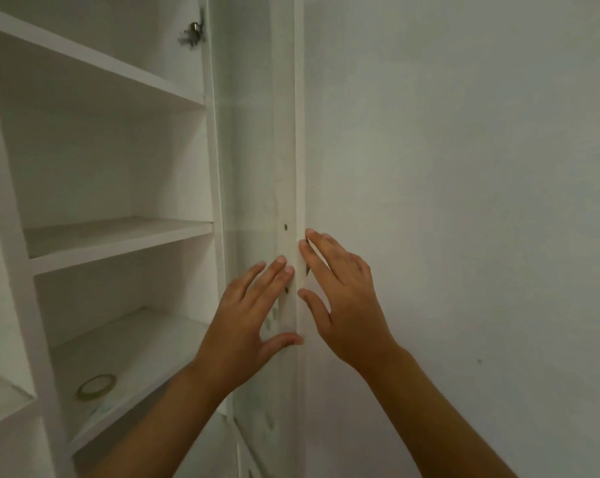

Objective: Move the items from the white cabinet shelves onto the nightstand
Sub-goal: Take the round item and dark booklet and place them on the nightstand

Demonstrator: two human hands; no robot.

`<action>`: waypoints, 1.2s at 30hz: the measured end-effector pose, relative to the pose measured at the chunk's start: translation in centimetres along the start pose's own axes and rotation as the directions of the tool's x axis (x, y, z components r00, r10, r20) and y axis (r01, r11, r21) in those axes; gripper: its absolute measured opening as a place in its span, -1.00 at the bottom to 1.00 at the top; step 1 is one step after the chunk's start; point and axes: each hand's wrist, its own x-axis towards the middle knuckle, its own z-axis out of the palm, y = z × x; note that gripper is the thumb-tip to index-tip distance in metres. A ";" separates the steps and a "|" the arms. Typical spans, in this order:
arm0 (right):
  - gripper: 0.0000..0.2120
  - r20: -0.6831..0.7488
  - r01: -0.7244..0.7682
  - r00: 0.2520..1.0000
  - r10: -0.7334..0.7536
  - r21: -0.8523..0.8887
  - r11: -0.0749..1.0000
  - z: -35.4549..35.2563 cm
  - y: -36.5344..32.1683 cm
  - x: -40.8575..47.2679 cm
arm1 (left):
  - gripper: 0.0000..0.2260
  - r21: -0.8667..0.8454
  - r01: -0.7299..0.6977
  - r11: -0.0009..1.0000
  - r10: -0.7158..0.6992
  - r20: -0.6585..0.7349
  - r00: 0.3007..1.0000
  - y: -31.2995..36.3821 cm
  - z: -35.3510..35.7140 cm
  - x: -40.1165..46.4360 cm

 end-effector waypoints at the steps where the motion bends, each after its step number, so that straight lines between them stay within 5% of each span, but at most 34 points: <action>1: -0.41 0.006 -0.006 1.000 0.006 -0.013 1.000 -0.2 0.7 -0.1 | -0.11 -0.004 0.006 1.000 -0.006 0.003 1.000 0.2 0.8 0.3; 14: -0.31 0.076 -0.030 0.996 0.041 -0.136 0.990 -0.1 9.4 -0.8 | -0.17 -0.015 0.028 0.999 -0.028 0.018 0.999 1.5 9.1 5.0; 36: -0.38 0.026 -0.102 0.994 0.103 -0.026 0.994 3.9 17.9 -0.9 | -0.32 0.034 0.071 0.997 -0.071 -0.006 0.997 -0.2 19.1 6.9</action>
